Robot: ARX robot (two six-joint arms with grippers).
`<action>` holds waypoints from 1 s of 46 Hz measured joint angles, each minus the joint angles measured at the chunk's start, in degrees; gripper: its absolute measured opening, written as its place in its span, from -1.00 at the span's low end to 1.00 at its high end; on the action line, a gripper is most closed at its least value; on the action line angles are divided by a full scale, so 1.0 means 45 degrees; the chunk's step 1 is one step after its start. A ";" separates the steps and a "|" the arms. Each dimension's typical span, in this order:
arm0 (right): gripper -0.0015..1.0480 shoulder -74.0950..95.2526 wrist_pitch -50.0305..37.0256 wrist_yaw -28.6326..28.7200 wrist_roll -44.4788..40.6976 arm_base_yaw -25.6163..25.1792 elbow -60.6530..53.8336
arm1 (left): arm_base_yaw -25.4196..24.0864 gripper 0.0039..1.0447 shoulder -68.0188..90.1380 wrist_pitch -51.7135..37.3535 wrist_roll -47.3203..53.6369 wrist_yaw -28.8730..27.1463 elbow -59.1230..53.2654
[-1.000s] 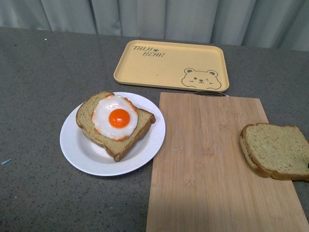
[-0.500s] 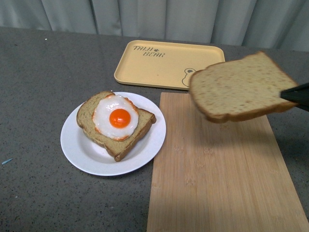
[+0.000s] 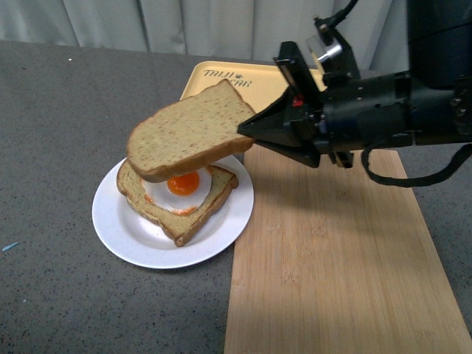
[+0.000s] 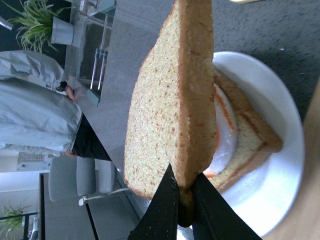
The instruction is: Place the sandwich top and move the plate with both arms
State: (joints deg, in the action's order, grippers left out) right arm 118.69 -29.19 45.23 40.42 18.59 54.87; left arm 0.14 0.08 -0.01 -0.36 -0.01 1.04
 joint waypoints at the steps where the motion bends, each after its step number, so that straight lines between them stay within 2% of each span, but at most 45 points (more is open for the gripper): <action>1: -0.95 0.0097 -0.0053 -0.0029 0.0068 0.0117 0.0068 | 0.0000 0.88 0.0000 0.0000 0.0000 0.0000 0.0000; 10: -0.95 0.1253 -0.0165 -0.0413 0.0831 0.1035 0.0952 | 0.0000 0.88 0.0000 0.0000 0.0000 0.0000 0.0000; 20: -0.94 0.1676 0.0408 -0.0879 0.0797 0.1156 0.1059 | 0.0000 0.88 0.0000 0.0000 0.0000 0.0000 0.0000; 22: -0.82 0.1676 0.0457 -0.1098 0.0636 0.1122 0.1059 | 0.0000 0.88 0.0000 0.0000 0.0000 0.0000 0.0000; 31: 0.01 0.1020 0.0534 -0.2419 -0.0520 0.0656 0.0175 | 0.0000 0.88 0.0000 0.0000 0.0000 0.0000 0.0000; 34: 0.31 0.0641 0.0583 -0.2531 -0.0971 0.0539 0.0087 | 0.0000 0.88 0.0000 0.0000 0.0000 0.0000 0.0000; 37: 0.52 0.0563 0.0583 -0.2555 -0.1132 0.0515 0.0078 | 0.0000 0.88 0.0000 0.0000 0.0000 0.0000 0.0000; 38: 0.54 0.0612 0.0131 -0.3230 -0.1477 0.0568 -0.0034 | 0.0000 0.88 0.0000 0.0000 0.0000 0.0000 0.0000; 40: 0.42 0.0782 -0.1375 -0.4877 -0.2259 0.0748 -0.0491 | 0.0000 0.88 0.0000 0.0000 0.0000 0.0000 0.0000; 41: 0.39 0.0831 -0.1768 -0.5304 -0.2477 0.0777 -0.0612 | 0.0000 0.88 0.0000 0.0000 0.0000 0.0000 0.0000; 43: 0.18 0.0923 -0.4036 -0.7485 -0.3808 0.0821 -0.1661 | 0.0000 0.88 -0.0005 0.0000 0.0000 0.0005 0.0000; 44: 0.14 0.0923 -0.4376 -0.7776 -0.3808 0.0821 -0.1851 | 0.0000 0.88 0.0000 0.0000 0.0000 0.0005 0.0000; 46: -0.03 0.0797 -0.6037 -0.9301 -0.5081 0.0753 -0.2793 | 0.0000 0.88 0.0000 0.0000 0.0000 0.0000 0.0000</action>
State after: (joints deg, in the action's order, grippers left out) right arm 122.28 -56.36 3.38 17.56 21.98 42.30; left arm 0.14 0.08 -0.01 -0.36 -0.01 1.04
